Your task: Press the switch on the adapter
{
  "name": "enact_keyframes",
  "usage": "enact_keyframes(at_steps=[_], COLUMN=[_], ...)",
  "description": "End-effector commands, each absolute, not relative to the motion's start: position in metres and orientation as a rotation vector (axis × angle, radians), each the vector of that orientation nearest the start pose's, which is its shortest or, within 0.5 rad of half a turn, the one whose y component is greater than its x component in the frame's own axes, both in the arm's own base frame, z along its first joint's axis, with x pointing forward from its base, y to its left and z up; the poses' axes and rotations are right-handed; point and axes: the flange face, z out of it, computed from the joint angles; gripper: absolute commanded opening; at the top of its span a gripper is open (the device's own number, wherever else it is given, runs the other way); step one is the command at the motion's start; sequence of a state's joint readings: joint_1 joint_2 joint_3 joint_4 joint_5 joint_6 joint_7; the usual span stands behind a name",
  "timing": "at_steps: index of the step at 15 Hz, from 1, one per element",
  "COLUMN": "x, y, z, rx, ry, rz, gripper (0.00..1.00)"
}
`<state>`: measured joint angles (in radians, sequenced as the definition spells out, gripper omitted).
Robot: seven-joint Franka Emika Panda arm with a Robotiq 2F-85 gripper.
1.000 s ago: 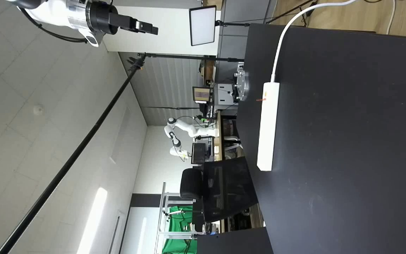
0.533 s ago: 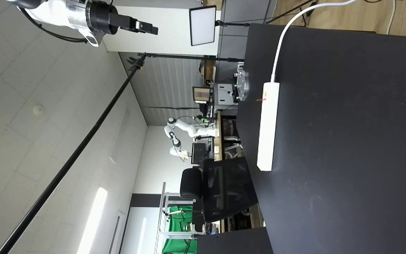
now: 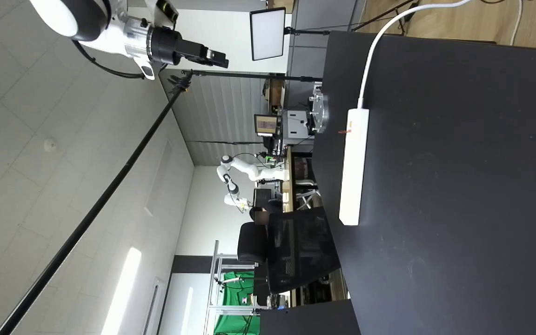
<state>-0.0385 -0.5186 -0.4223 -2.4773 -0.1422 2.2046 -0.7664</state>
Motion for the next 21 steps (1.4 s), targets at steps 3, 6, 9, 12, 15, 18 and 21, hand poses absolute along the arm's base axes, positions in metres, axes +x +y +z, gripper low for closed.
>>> enact_keyframes(at_steps=[3,6,9,12,15,18,21], x=[0.457,0.495,0.488,0.503,0.503,0.503,0.503], y=[-0.229,-0.233,-0.228,-0.233,-0.235,-0.236,-0.236], z=[0.412,0.380,0.369,0.356,0.360,0.361,0.361], rx=[-3.057,-2.979,-2.991,-2.995,-2.992,-2.991,-2.990], ry=[-0.700,-0.666,-0.634,-0.623,-0.617,-0.616,-0.616], rz=[-0.283,-0.239,-0.209,-0.163,-0.168,-0.167,-0.167], gripper=[0.51,0.31,0.36,0.25,0.25,0.25,0.25])
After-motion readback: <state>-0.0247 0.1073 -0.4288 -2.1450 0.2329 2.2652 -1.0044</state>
